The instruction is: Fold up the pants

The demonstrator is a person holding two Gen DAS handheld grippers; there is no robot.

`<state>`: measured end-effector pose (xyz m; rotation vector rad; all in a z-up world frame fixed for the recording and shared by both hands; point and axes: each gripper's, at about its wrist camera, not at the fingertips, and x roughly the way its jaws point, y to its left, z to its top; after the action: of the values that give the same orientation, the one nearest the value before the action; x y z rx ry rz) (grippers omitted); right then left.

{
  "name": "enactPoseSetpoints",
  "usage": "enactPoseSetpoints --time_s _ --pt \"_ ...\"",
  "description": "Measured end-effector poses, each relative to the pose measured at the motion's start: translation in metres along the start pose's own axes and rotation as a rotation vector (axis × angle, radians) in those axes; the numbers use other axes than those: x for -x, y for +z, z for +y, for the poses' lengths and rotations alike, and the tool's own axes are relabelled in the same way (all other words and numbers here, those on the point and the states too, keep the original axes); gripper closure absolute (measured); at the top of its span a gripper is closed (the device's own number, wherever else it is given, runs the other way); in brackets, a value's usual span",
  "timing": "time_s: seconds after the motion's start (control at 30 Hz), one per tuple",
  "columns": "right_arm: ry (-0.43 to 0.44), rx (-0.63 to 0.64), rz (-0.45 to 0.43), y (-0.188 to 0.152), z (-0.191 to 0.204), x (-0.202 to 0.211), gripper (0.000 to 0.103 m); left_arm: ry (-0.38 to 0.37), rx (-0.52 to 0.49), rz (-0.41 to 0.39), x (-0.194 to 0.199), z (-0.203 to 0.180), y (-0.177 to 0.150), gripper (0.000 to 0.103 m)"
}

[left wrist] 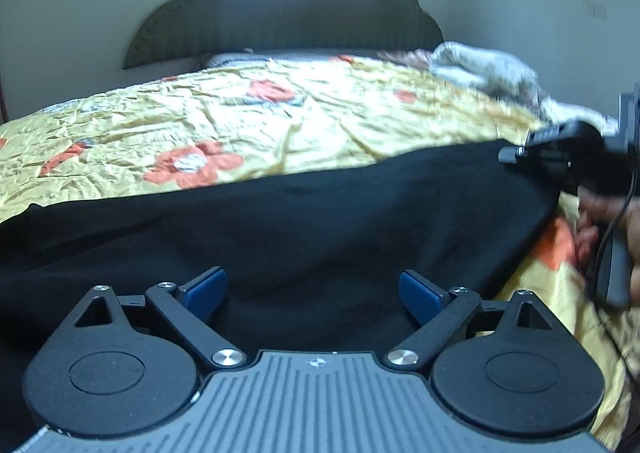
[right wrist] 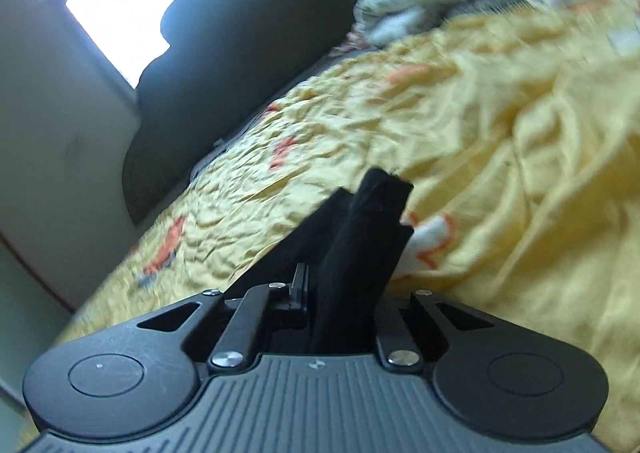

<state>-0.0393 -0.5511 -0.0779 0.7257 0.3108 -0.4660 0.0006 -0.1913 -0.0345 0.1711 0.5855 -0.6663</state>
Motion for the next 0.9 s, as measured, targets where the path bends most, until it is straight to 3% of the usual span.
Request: enactPoseSetpoints --time_s 0.27,0.47,0.73,0.9 --pt "-0.052 0.421 -0.011 -0.020 0.067 0.005 0.095 -0.071 0.189 0.036 -0.004 0.021 0.024 0.010" --pt "-0.015 0.657 -0.028 -0.047 0.103 0.019 0.095 -0.141 0.339 0.060 -0.007 0.039 0.036 0.010" --pt "0.065 0.923 -0.047 -0.095 0.151 0.048 0.095 -0.439 0.694 0.138 -0.027 0.066 0.046 0.008" --pt "0.131 0.951 -0.028 -0.110 0.167 0.062 0.095 -0.567 0.877 0.236 -0.055 0.068 0.045 0.007"
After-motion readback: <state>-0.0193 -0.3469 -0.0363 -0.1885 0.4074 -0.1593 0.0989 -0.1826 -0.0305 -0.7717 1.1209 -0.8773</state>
